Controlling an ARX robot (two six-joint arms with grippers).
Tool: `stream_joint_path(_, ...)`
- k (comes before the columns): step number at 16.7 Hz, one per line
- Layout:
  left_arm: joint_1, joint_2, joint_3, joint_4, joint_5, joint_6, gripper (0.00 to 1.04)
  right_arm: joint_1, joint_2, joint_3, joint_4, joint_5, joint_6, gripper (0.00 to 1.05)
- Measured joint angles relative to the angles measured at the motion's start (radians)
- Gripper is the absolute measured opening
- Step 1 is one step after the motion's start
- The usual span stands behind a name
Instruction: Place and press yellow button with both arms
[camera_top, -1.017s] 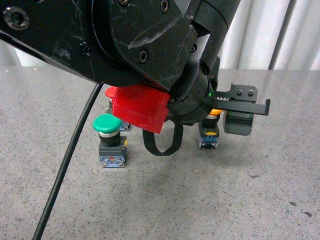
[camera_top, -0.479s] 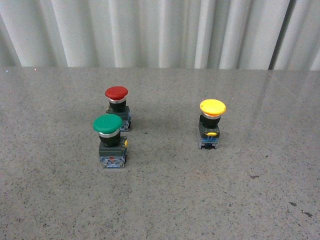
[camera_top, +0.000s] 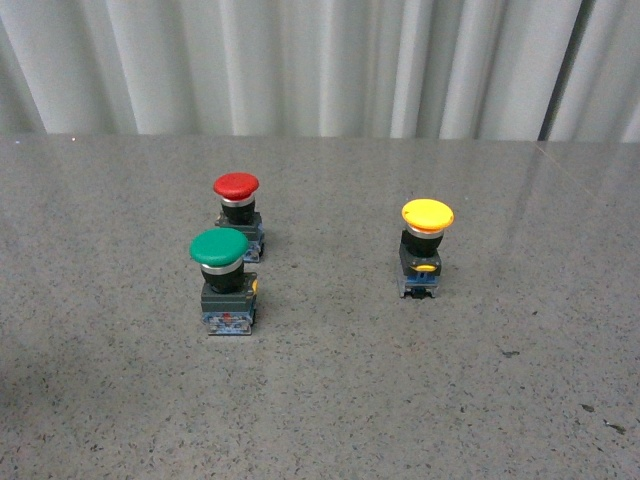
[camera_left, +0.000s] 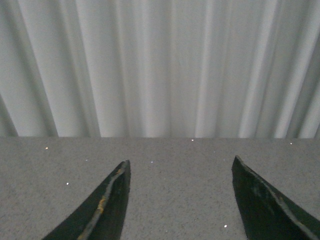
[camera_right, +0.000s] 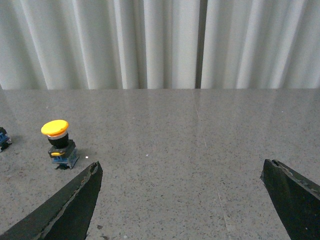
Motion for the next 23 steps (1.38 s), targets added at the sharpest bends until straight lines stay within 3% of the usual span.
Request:
stream_joint_path(3,0.029,-0.066,-0.122,0.048,0.045,-0.021,0.36,0.000,0.000,0.000,0.000,0.000,0.000,0.98)
stream_joint_path(6,0.073,-0.150,-0.275,0.087,0.090,-0.038,0.01,0.000,0.000,0.000,0.000,0.000,0.000,0.98)
stream_joint_path(9,0.180,-0.249,-0.382,0.096,0.187,-0.038,0.02,0.000,0.000,0.000,0.000,0.000,0.000,0.98)
stream_joint_path(23,0.174,-0.545,-0.548,-0.028,0.196,-0.038,0.02,0.000,0.000,0.000,0.000,0.000,0.000,0.98)
